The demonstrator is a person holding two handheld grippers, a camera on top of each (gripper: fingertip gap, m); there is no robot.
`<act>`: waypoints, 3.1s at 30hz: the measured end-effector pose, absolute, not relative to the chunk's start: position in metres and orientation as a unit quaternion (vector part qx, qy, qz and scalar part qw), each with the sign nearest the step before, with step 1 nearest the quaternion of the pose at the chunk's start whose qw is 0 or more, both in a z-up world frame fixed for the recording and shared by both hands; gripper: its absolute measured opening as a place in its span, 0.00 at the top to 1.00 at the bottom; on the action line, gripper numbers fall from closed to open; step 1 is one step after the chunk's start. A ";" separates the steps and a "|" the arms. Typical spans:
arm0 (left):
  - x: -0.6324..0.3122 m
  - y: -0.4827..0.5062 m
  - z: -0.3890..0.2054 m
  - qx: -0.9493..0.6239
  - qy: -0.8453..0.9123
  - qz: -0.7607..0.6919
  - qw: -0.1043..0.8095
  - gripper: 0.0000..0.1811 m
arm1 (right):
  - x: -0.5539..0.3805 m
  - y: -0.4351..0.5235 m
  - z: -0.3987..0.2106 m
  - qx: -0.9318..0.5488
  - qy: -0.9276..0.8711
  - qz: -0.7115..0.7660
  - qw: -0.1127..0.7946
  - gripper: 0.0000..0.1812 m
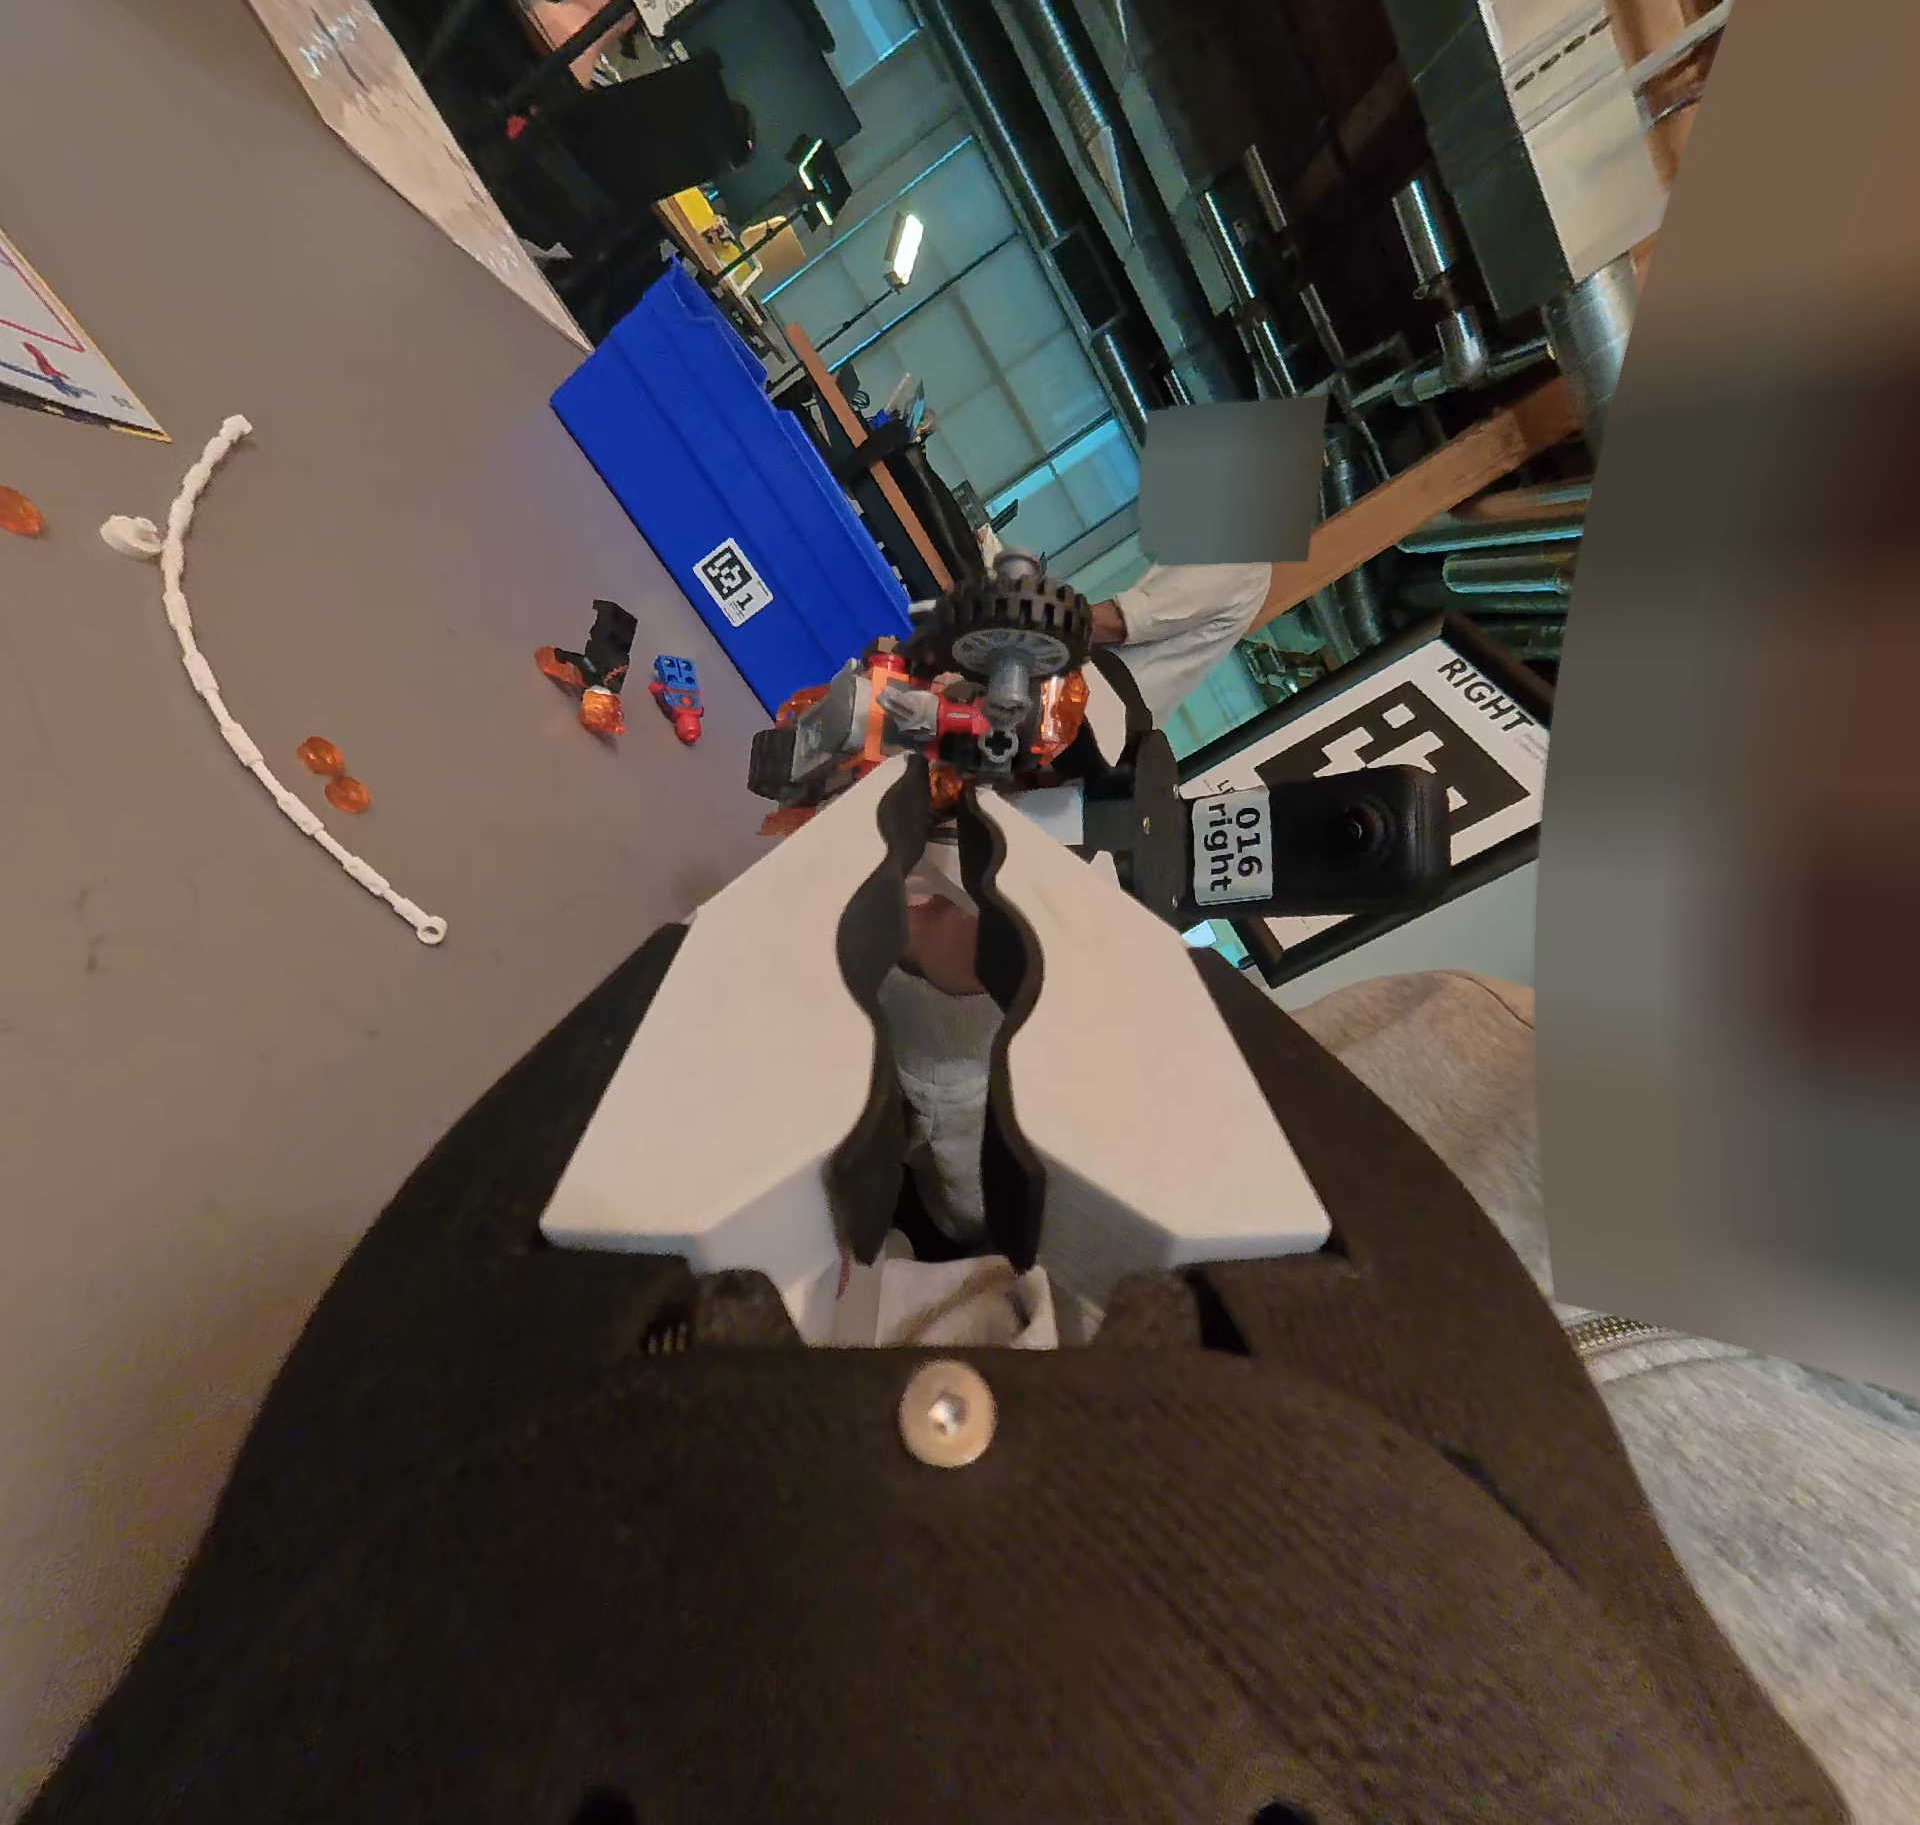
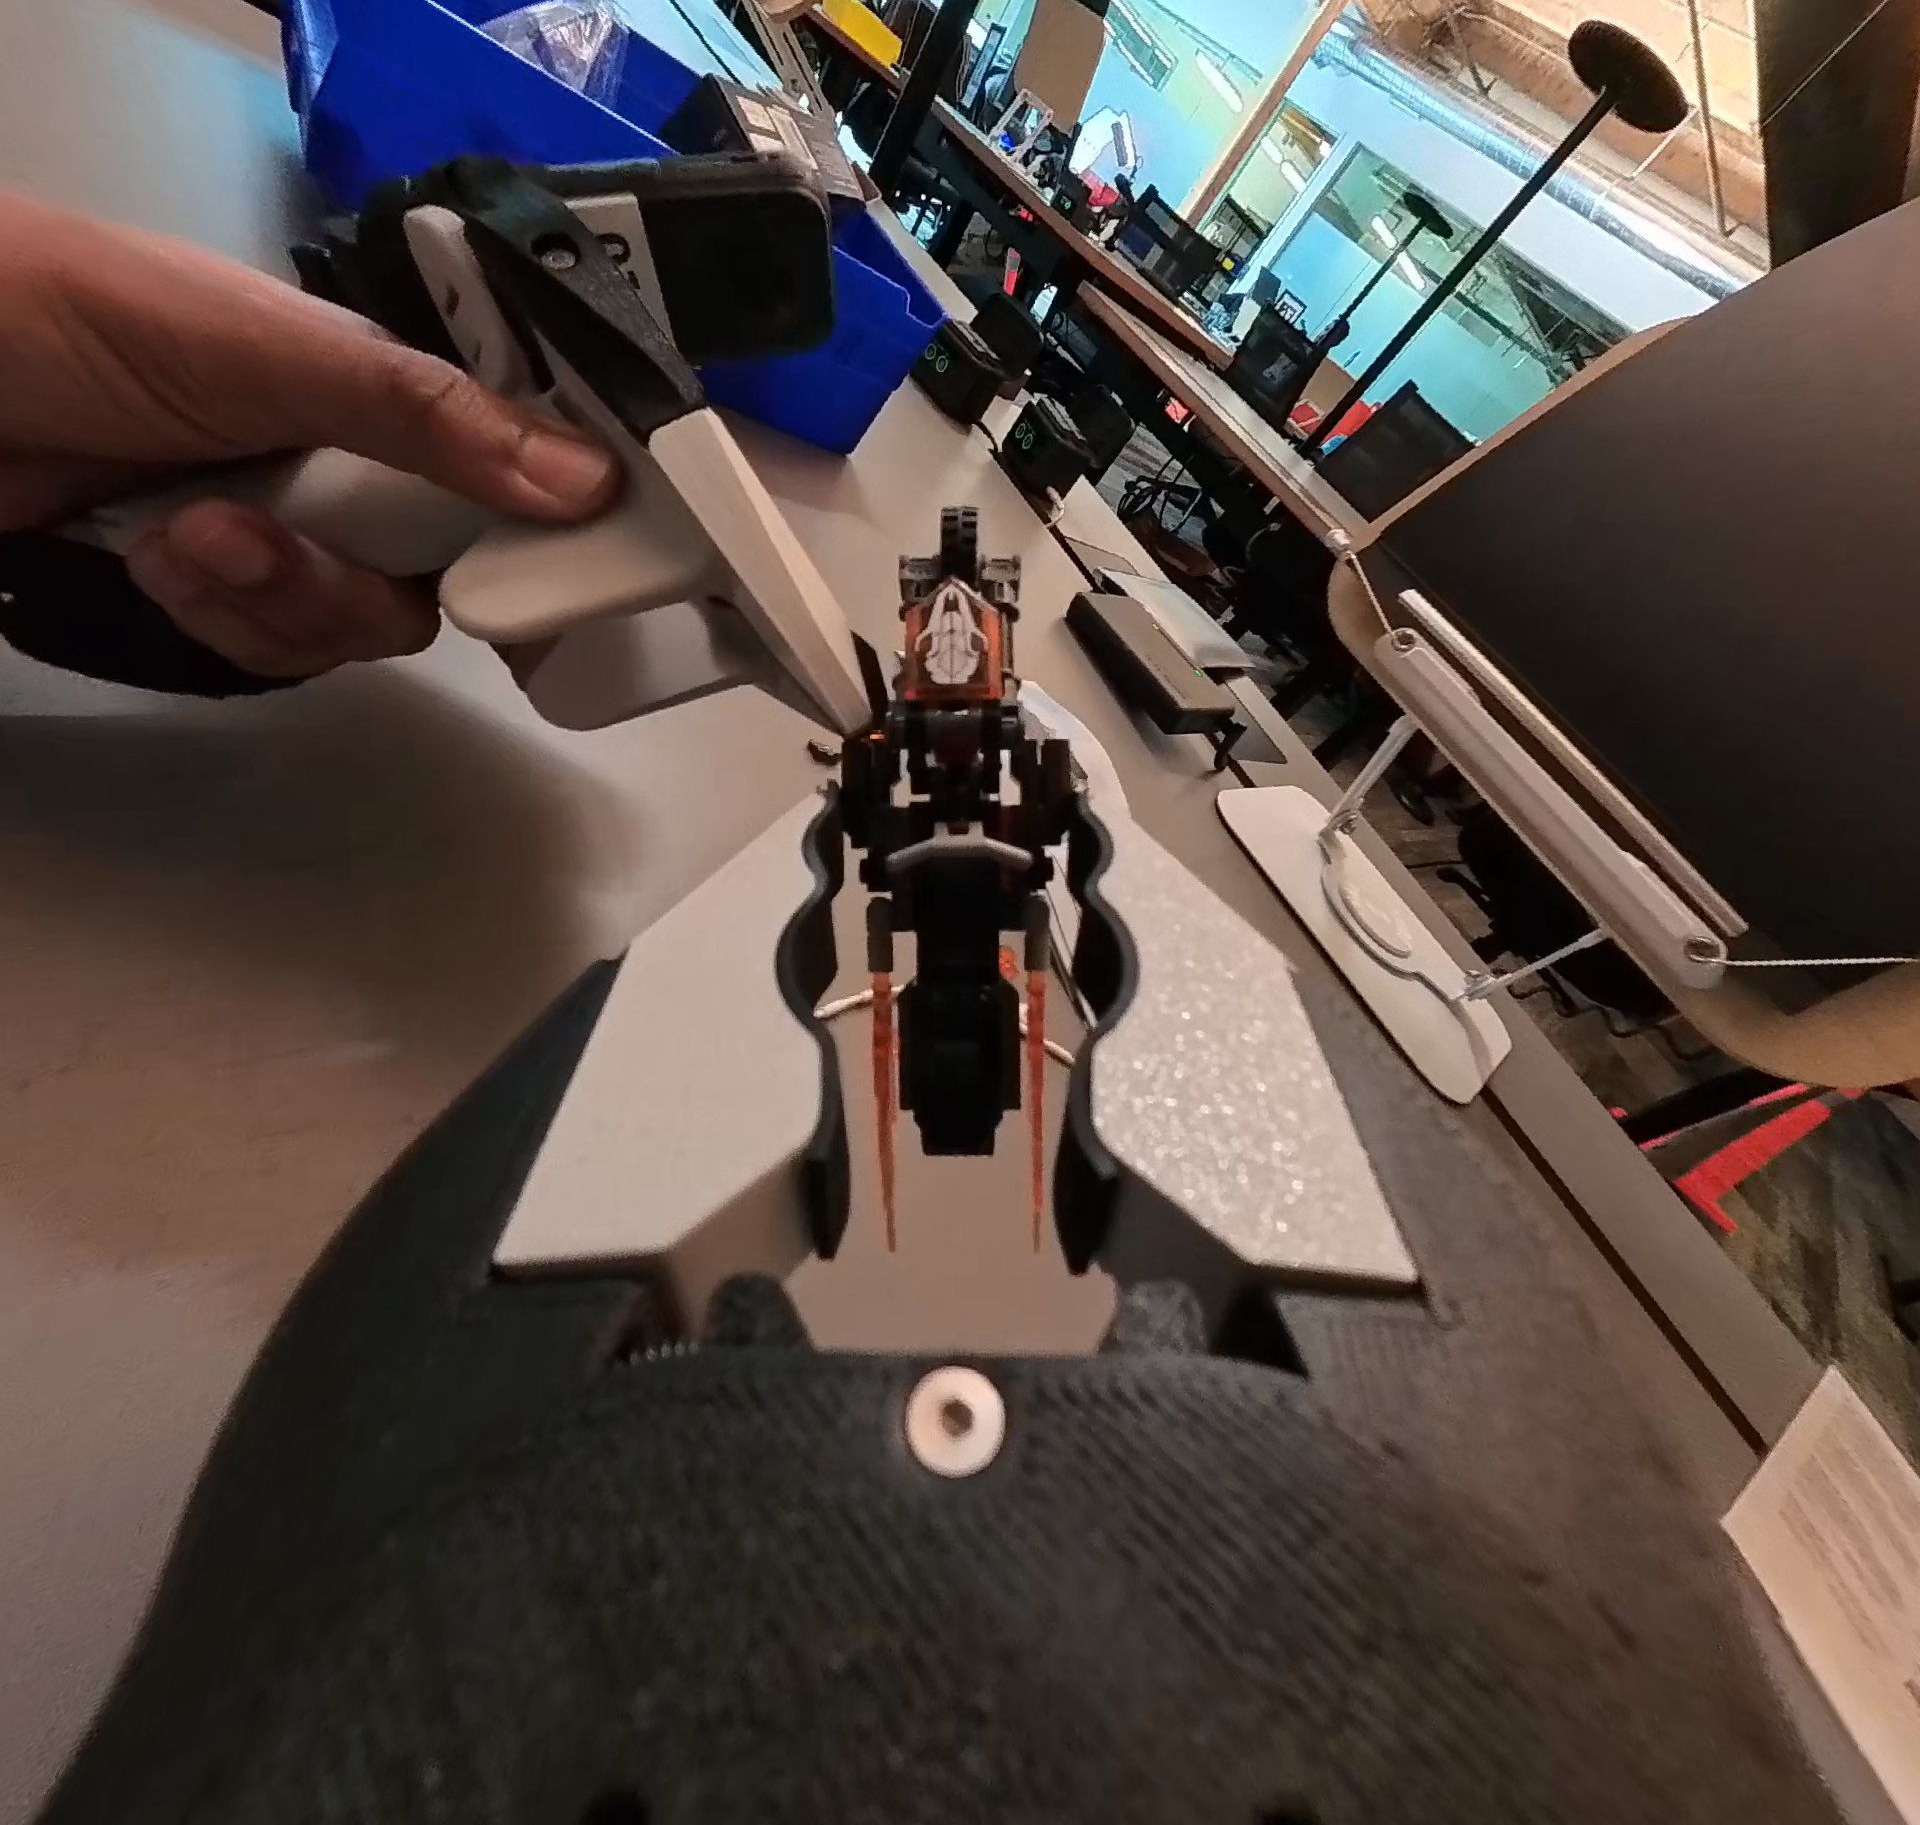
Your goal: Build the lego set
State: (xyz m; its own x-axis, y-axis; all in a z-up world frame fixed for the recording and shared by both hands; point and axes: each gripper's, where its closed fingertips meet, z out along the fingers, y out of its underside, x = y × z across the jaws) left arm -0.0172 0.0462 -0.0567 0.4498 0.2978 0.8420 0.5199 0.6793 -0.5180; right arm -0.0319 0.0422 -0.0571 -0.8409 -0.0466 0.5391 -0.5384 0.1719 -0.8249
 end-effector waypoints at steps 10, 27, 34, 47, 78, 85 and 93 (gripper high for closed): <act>-0.016 0.048 -0.048 -0.394 -0.505 -0.074 0.764 0.97 | -0.031 0.044 -0.051 0.180 -0.730 0.638 0.164 0.77; -0.016 0.059 -0.025 -0.425 -0.481 -0.019 0.766 0.96 | -0.034 0.052 -0.033 0.119 -0.702 0.700 0.051 0.77; -0.012 0.048 -0.031 -0.426 -0.490 0.002 0.761 0.96 | -0.050 0.058 -0.029 0.092 -0.700 0.706 0.053 0.77; 0.017 0.065 -0.116 -0.647 -0.534 0.056 0.542 0.97 | -0.076 0.084 -0.028 0.051 -0.696 0.713 0.073 0.77; -0.004 0.091 -0.148 -0.712 -0.524 0.090 0.458 0.97 | -0.068 0.096 -0.019 0.066 -0.650 0.757 -0.015 0.77; -0.014 0.105 -0.037 -0.632 -0.442 0.133 0.622 0.98 | -0.057 0.106 -0.006 0.083 -0.605 0.788 -0.081 0.77; -0.022 0.116 0.009 -0.601 -0.410 0.118 0.676 0.98 | -0.049 0.106 -0.006 0.110 -0.599 0.791 -0.060 0.77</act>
State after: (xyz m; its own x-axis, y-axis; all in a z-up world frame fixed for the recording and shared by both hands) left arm -0.0217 0.1164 0.0093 0.6359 0.6518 0.4133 0.3336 0.2507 -0.9088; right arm -0.0493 0.1059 -0.0057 -0.9684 -0.2274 0.1023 -0.0370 -0.2748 -0.9608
